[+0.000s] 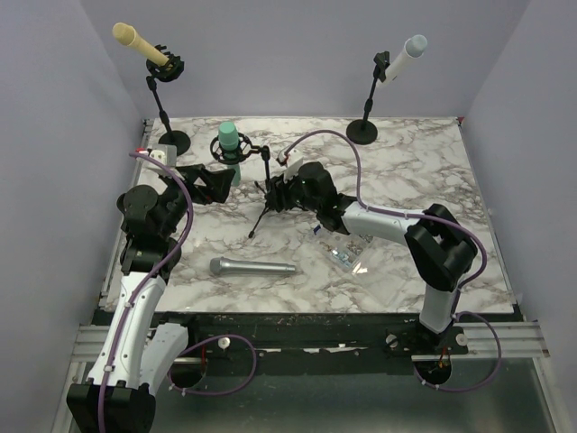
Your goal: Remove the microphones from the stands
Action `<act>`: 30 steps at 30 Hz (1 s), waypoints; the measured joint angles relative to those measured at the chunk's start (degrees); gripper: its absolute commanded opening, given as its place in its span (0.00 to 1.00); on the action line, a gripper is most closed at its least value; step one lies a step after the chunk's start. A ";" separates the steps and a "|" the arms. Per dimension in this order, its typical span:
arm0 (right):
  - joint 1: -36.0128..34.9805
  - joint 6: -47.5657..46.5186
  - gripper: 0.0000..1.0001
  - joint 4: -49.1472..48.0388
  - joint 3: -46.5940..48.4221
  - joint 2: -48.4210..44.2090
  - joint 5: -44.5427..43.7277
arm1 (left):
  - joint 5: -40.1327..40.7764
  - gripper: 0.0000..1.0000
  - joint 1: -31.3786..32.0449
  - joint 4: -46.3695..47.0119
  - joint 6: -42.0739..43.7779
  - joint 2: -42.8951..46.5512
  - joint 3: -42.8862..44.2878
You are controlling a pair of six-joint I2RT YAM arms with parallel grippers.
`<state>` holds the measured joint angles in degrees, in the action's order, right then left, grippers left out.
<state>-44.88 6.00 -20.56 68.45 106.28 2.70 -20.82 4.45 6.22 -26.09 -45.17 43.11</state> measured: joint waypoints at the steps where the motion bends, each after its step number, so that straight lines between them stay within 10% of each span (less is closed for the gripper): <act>1: 0.00 0.35 0.74 1.03 0.00 0.02 -0.02 | -0.35 0.95 0.00 0.37 0.07 0.00 -0.09; 4: 0.00 0.59 0.82 4.31 0.00 0.22 -0.44 | -1.07 0.95 0.00 1.55 0.44 0.00 -0.48; 13: 0.04 -1.31 0.54 5.64 2.80 3.32 -7.34 | -1.14 0.95 0.20 1.92 1.51 -0.04 -1.01; 20: 0.96 -3.96 0.52 3.69 5.68 8.52 -11.30 | -0.46 0.95 1.92 1.84 3.48 0.63 -1.70; 30: 2.62 -3.89 0.88 3.98 6.71 8.24 -12.24 | 0.74 0.95 2.45 1.86 5.20 1.66 -1.79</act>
<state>-42.26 2.11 -16.58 75.16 114.52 -9.54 -20.08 6.90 8.08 -20.88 -43.51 41.32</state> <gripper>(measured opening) 0.809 0.960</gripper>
